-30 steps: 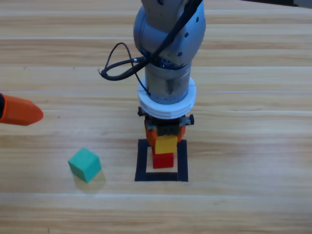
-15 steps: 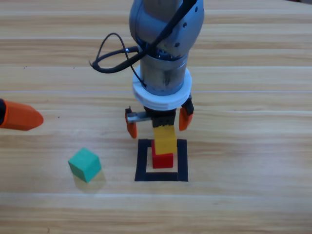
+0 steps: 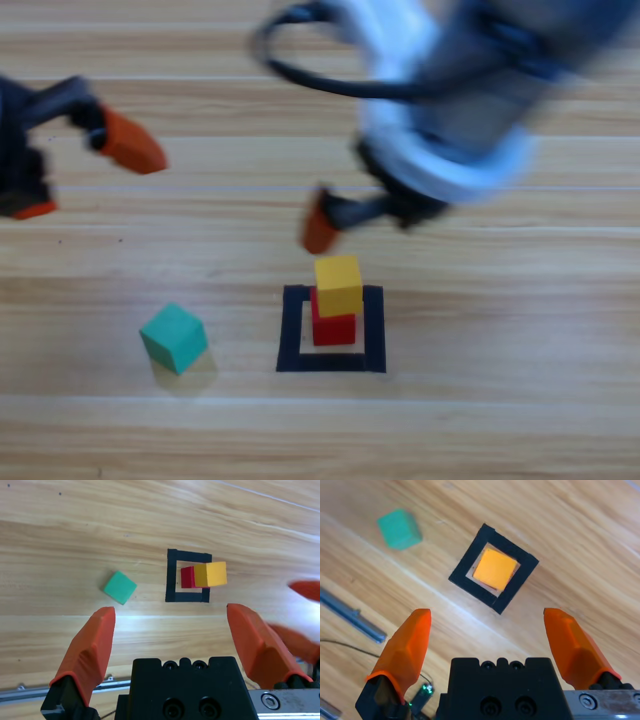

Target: Stack the blocks in the rectangular block: red at the bottom, yellow in the middle, green on top

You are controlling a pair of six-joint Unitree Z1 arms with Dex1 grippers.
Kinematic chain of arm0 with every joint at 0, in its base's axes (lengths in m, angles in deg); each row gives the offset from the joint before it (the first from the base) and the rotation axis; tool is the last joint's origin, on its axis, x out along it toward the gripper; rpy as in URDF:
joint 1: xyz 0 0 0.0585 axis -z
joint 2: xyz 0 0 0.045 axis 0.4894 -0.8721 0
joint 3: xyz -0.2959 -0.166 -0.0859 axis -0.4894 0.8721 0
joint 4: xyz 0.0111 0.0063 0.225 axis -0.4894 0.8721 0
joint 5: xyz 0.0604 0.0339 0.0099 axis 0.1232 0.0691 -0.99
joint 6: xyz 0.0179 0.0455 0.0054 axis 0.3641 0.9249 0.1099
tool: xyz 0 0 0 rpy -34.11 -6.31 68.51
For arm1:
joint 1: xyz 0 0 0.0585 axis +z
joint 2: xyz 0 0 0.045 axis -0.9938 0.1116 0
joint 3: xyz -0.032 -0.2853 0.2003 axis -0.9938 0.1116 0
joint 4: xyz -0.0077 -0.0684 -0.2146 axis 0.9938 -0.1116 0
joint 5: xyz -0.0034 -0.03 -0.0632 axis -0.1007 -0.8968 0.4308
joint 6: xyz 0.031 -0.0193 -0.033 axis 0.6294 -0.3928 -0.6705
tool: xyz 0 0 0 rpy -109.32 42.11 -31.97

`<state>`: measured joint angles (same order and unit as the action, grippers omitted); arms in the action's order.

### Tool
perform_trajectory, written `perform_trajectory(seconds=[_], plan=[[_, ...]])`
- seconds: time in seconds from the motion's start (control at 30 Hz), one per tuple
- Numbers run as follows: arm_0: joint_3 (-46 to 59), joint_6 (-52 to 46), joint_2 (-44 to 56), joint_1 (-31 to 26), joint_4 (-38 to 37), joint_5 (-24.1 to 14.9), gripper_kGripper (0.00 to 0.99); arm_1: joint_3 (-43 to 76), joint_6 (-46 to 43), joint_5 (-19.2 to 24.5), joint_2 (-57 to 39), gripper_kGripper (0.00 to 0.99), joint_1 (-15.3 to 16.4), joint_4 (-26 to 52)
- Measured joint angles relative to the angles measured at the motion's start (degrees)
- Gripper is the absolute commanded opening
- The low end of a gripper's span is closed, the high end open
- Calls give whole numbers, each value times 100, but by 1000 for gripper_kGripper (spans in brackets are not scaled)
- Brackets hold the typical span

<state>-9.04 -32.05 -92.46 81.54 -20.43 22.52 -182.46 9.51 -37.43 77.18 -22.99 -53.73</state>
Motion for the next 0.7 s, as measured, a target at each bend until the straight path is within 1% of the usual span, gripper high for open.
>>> perform_trajectory(seconds=[0.03, 0.07, 0.13, 0.2, 0.23, 0.3, 0.37, 0.43, 0.5, 0.7], plan=[[-186, -119, -234, -10, 121, 0, 954, 492, -112, -116, -330, 985, -36, 310], [-347, -293, -447, -14, 243, 1, 942, 851, -201, -197, -651, 985, -99, 437], [-717, -702, -950, -20, 548, 3, 933, 1289, -404, -418, -1148, 985, -298, 748], [-1063, -936, -1306, -33, 843, 4, 931, 1617, -479, -508, -1431, 985, -444, 997], [-1365, -1141, -1623, -37, 1052, 25, 931, 2019, -580, -650, -1683, 985, -610, 1200], [-1599, -1460, -1966, -43, 1208, 96, 931, 2461, -683, -790, -1884, 985, -769, 1431], [-1669, -1838, -2212, -48, 1353, 171, 931, 2946, -743, -1044, -2064, 983, -909, 1758], [-1677, -2207, -2386, -53, 1480, 265, 931, 3300, -860, -1223, -2237, 983, -999, 2009], [-1677, -2676, -2501, -55, 1549, 357, 931, 3446, -937, -1250, -2375, 983, -1056, 2030], [-1679, -3691, -2672, -58, 1790, 472, 933, 3465, -971, -1250, -2380, 985, -1213, 2030]])
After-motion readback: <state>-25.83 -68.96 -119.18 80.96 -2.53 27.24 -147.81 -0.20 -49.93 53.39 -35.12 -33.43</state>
